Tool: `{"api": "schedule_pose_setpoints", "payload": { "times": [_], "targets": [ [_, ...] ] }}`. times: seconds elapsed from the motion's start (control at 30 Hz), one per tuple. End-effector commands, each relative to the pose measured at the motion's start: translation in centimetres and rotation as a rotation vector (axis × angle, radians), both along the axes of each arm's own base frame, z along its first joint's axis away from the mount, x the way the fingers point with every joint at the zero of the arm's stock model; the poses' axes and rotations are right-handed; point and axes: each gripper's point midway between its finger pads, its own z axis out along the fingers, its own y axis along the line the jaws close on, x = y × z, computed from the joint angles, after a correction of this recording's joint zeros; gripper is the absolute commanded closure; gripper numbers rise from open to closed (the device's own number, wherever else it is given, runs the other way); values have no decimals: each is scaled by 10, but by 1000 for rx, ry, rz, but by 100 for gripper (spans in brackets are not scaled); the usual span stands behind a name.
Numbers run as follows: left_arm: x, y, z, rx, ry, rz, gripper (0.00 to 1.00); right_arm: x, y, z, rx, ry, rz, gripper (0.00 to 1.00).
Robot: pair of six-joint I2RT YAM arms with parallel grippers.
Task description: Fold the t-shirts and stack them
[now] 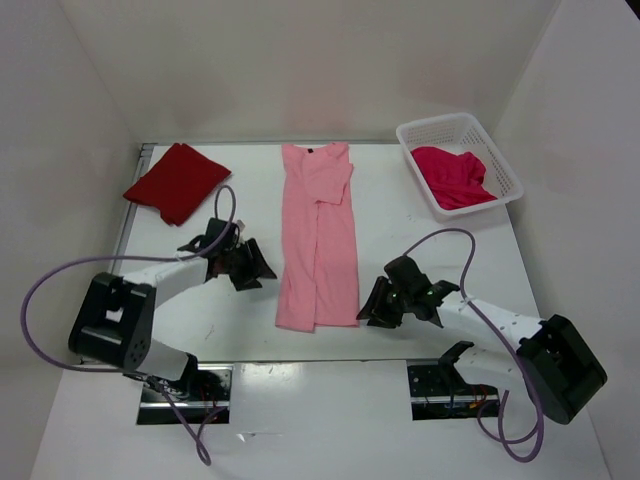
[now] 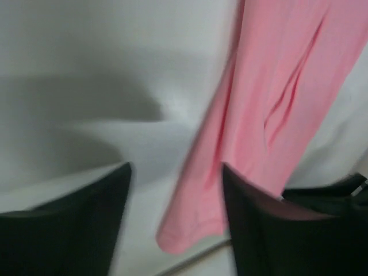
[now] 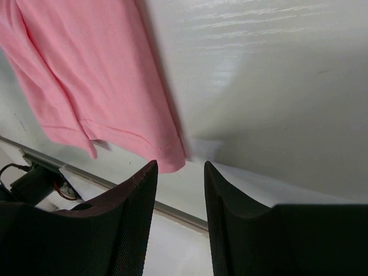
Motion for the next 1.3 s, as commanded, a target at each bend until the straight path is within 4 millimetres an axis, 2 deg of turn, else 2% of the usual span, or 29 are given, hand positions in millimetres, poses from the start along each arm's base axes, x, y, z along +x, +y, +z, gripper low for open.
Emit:
{"api": "schedule_pose_setpoints", "payload": {
  "times": [0.0,0.03,0.1,0.13,0.27,0.3,0.47,0.5,0.63,0.73,0.77,0.83,0.87,0.9,0.97,1.03,1.1,1.2,1.27],
  "targets": [
    [-50,-10,9,-50,79,-9,44,0,9,8,45,-24,10,57],
    [-65,-9,6,-43,121,-10,48,0,9,8,45,-24,11,57],
    [-78,-6,7,-49,118,-3,48,-5,9,5,40,-17,23,55],
    [-93,-1,-5,-37,159,-1,45,-6,9,3,43,-11,14,55],
    [-112,-7,-21,-56,186,-13,38,-2,12,2,41,-9,14,55],
    [-109,-14,-19,-73,170,-29,37,-3,14,2,39,-5,23,55],
    [-116,-17,-29,-48,196,-65,36,2,18,2,50,-18,24,55],
    [-113,-21,-27,-51,185,-78,36,6,21,6,61,-32,25,56],
    [-111,-27,-32,-42,202,-97,36,4,22,2,58,-15,29,58],
    [-116,-33,-37,-41,211,-135,42,5,23,1,58,-15,29,61],
    [-116,-36,-37,-39,212,-147,51,4,22,-2,51,-7,29,64],
    [-120,-33,-37,-20,215,-158,61,6,23,-3,52,-8,29,67],
    [-122,-32,-38,-16,225,-157,65,6,23,-3,52,-8,29,72],
    [-123,-31,-35,-15,216,-165,74,6,23,-3,52,-8,29,81],
    [-124,-32,-32,-25,213,-170,78,5,21,-5,40,-4,24,88],
    [-127,-32,-31,-35,216,-176,79,4,19,-6,31,-2,33,89],
    [-130,-30,-34,-29,220,-183,83,0,16,-9,17,16,32,96],
    [-141,-29,-30,-38,247,-202,88,-9,18,-3,19,37,47,100],
    [-158,-27,-31,-49,289,-210,89,-21,24,2,34,55,56,100]
  ]
}}
